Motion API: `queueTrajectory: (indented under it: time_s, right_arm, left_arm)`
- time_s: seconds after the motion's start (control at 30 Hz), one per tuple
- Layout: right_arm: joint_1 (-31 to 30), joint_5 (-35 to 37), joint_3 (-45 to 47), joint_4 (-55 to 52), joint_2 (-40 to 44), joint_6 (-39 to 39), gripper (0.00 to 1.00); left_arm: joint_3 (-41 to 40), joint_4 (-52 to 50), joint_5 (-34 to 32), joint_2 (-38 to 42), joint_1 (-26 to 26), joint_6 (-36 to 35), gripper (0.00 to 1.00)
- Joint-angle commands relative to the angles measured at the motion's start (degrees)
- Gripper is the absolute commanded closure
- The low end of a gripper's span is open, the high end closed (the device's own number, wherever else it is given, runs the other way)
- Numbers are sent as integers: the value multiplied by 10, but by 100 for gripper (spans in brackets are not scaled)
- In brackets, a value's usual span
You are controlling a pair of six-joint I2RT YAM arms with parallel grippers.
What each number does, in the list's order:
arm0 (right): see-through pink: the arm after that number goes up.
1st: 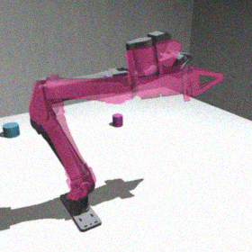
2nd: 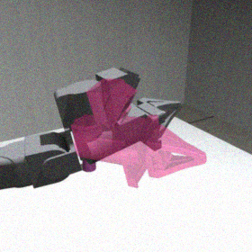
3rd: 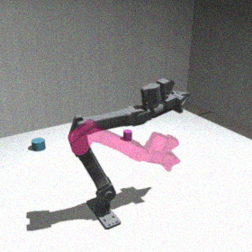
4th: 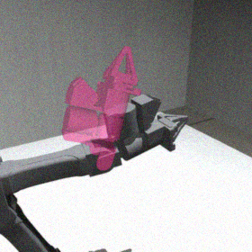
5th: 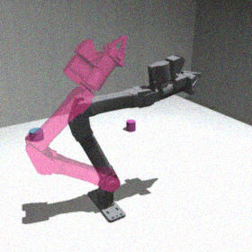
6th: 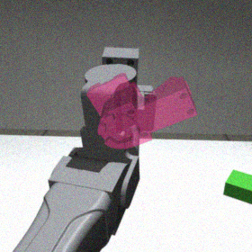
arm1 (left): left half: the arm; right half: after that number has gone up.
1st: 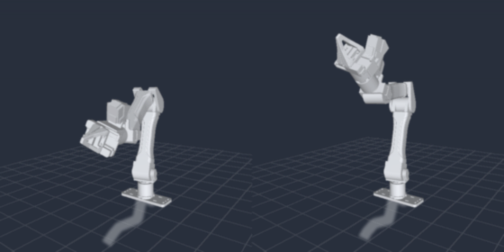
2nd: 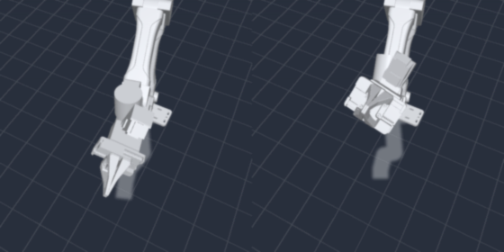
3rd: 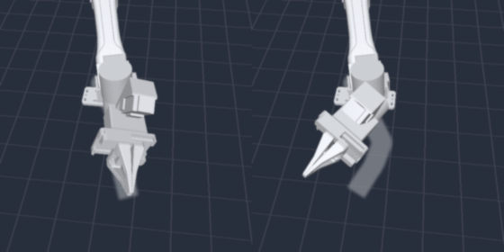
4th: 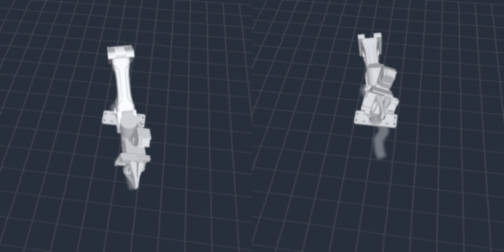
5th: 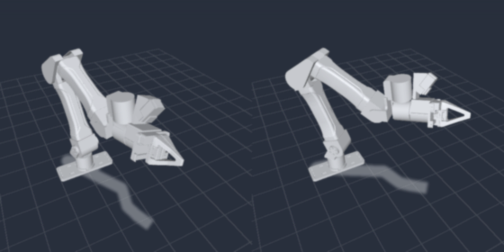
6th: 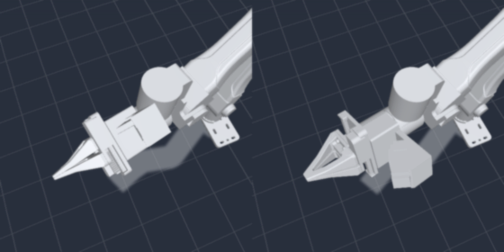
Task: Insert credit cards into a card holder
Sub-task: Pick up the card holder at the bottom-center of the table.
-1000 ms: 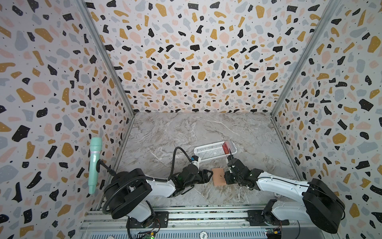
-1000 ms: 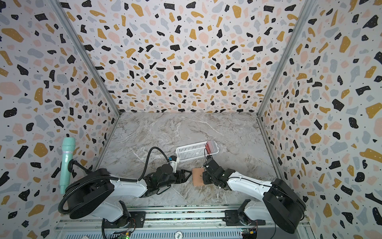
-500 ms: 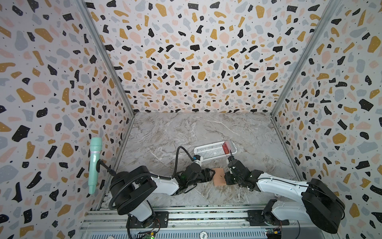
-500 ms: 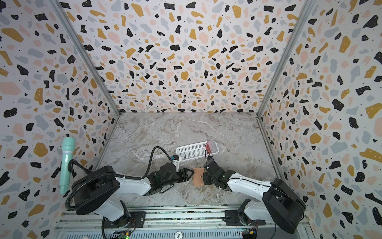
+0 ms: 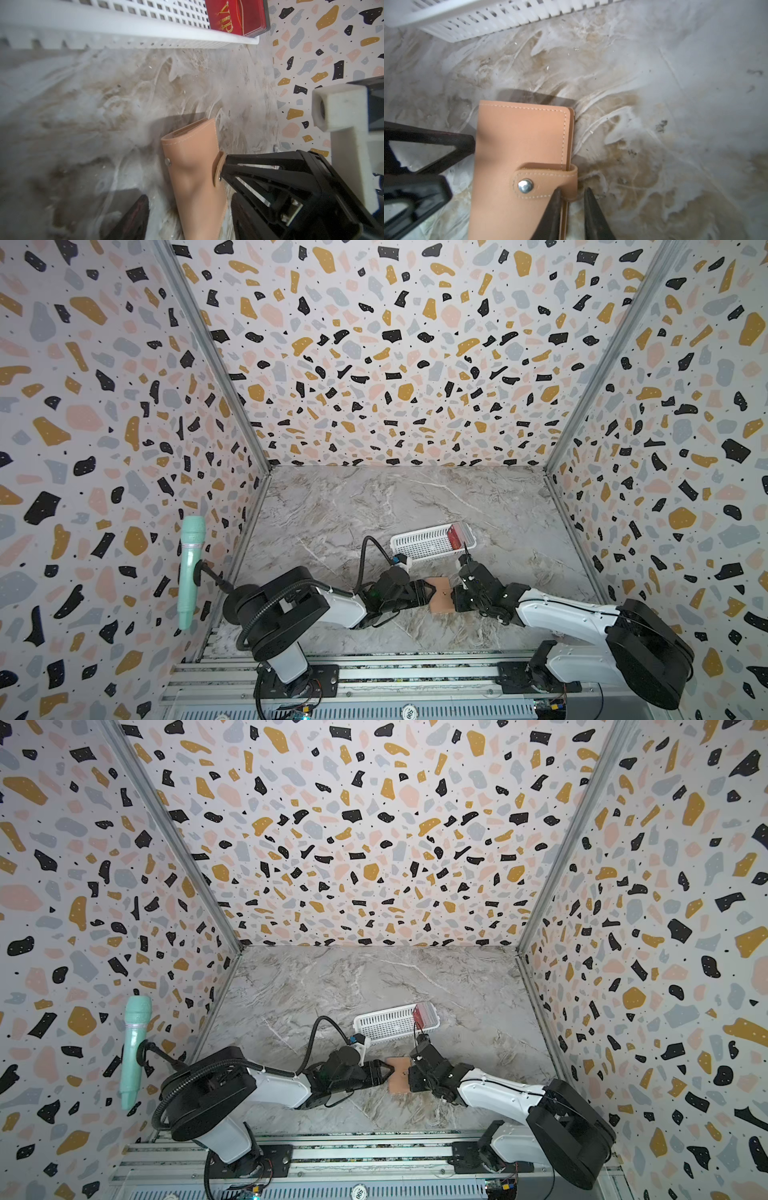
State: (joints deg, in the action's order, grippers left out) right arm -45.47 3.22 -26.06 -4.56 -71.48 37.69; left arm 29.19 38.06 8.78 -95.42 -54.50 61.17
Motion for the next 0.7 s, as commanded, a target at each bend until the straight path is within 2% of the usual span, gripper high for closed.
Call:
queueTrajectory:
  time_s: [0.0,0.2,0.47,0.67]
  right_arm:
    - [2,3,14,-13,-2,6,78]
    - [2,4,18,-12,1,7,79]
    - [2,2,25,-9,0,10,79]
    - [2,4,19,-15,2,8,79]
  left_arm:
    - [3,48,26,-22,-3,24,36]
    - [1,86,39,-45,-4,36,38]
    - [-4,141,57,-52,-4,52,47]
    - [-4,160,65,-45,-4,56,60]
